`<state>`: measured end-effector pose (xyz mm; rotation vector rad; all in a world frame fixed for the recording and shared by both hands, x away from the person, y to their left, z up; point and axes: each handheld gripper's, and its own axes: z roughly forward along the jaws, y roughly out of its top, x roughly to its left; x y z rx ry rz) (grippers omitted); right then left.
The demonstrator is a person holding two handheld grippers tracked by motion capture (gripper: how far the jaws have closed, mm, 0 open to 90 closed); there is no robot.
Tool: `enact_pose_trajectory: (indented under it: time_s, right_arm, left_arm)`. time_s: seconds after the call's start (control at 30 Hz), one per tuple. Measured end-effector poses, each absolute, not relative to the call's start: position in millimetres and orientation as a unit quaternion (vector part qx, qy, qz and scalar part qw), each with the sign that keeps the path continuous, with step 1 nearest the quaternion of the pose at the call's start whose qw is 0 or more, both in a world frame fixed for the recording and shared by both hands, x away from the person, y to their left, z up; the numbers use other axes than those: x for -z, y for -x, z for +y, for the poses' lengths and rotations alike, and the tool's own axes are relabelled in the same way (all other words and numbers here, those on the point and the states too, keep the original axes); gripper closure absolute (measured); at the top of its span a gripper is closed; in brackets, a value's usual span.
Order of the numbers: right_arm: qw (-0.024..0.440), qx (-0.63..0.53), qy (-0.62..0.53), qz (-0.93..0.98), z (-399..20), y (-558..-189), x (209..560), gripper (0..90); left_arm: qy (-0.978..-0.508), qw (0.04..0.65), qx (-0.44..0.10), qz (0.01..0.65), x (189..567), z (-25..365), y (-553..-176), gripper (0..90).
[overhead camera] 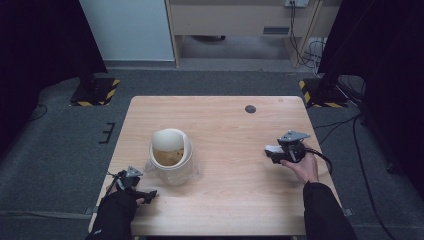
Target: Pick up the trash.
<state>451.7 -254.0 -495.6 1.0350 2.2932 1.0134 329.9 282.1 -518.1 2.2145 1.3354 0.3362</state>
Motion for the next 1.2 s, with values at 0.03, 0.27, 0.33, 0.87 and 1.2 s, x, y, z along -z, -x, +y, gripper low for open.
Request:
enact_pose_trajectory:
  time_s: [0.03,0.27,0.33,0.87,1.2]
  right_arm:
    - [0.212,-0.362,-0.373,0.827,-254,-452,497,28.2]
    - [0.214,-0.349,-0.375,0.832,-255,-459,506,24.8]
    - [0.213,-0.346,-0.372,0.835,-255,-460,508,24.4]
    - [0.201,-0.327,-0.371,0.846,-253,-466,519,30.6]
    - [0.203,-0.310,-0.373,0.851,-253,-469,522,35.5]
  left_arm:
    - [-0.819,0.264,-0.124,0.494,518,282,-330,5.8]
    - [-0.820,0.265,-0.124,0.492,518,282,-330,5.5]
    - [-0.820,0.266,-0.124,0.492,518,282,-330,5.5]
    - [-0.820,0.267,-0.124,0.491,519,282,-330,5.5]
    - [-0.820,0.268,-0.124,0.491,519,282,-330,5.4]
